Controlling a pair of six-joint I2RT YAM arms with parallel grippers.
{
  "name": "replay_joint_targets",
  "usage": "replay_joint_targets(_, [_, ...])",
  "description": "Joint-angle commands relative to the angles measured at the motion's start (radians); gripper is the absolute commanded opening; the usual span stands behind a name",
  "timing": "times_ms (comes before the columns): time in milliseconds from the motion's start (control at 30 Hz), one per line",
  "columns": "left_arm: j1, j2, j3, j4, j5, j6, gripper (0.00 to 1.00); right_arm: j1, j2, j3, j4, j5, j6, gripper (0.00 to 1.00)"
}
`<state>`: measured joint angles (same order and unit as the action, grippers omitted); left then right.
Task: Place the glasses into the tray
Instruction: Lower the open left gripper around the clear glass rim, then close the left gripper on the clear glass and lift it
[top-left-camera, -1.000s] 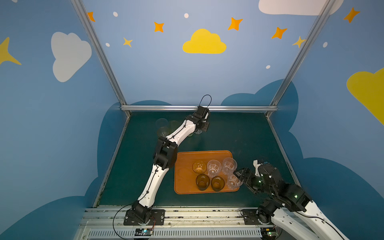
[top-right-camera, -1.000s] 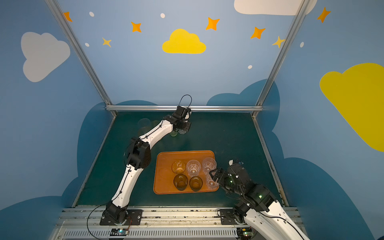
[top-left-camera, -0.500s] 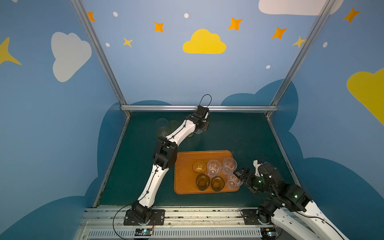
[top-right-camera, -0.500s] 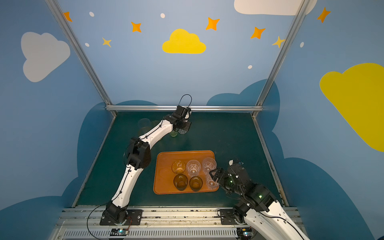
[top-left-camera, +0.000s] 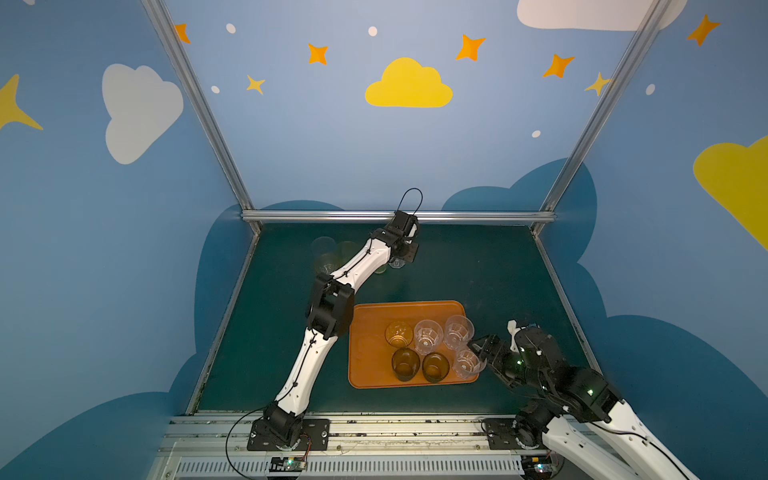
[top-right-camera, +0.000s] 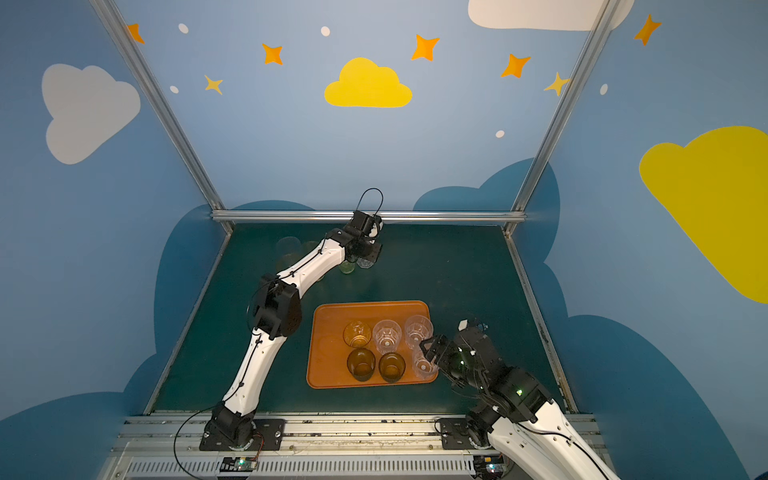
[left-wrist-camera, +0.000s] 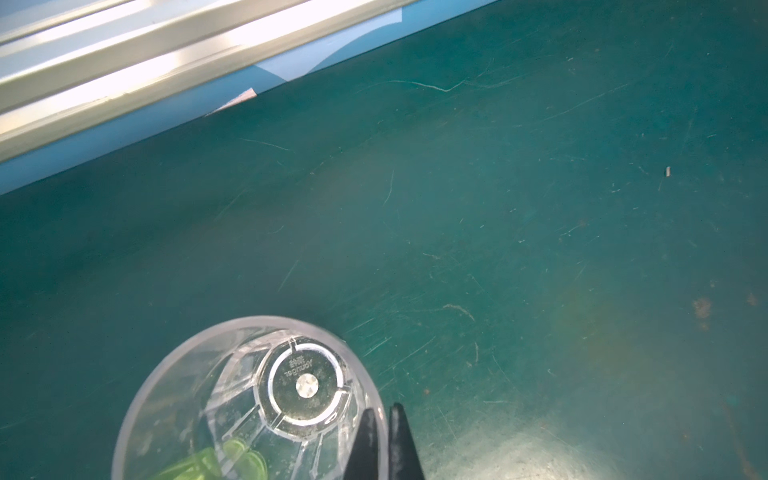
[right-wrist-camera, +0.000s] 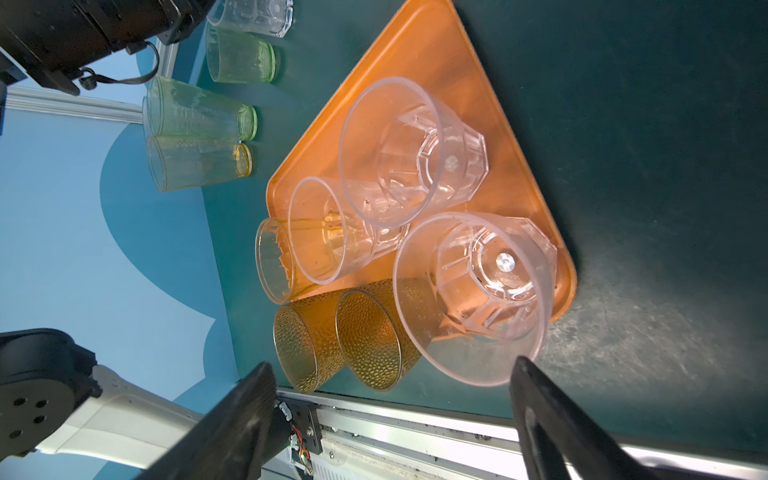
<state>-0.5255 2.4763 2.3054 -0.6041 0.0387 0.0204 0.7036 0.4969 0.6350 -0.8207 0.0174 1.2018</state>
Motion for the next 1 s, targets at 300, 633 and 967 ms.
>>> replay_joint_targets(300, [-0.018, -0.066, 0.023, -0.062, 0.017, -0.04, 0.04, -0.004, -0.011, -0.015, -0.006, 0.053, 0.038, 0.87])
replay_joint_targets(633, [-0.033, -0.119, 0.023, -0.104, -0.004, -0.077, 0.04, -0.004, -0.007, 0.01, -0.005, 0.038, 0.051, 0.87])
replay_joint_targets(967, [-0.039, -0.262, -0.108, -0.086, 0.005, -0.14, 0.04, -0.006, 0.019, 0.032, 0.018, 0.008, 0.053, 0.87])
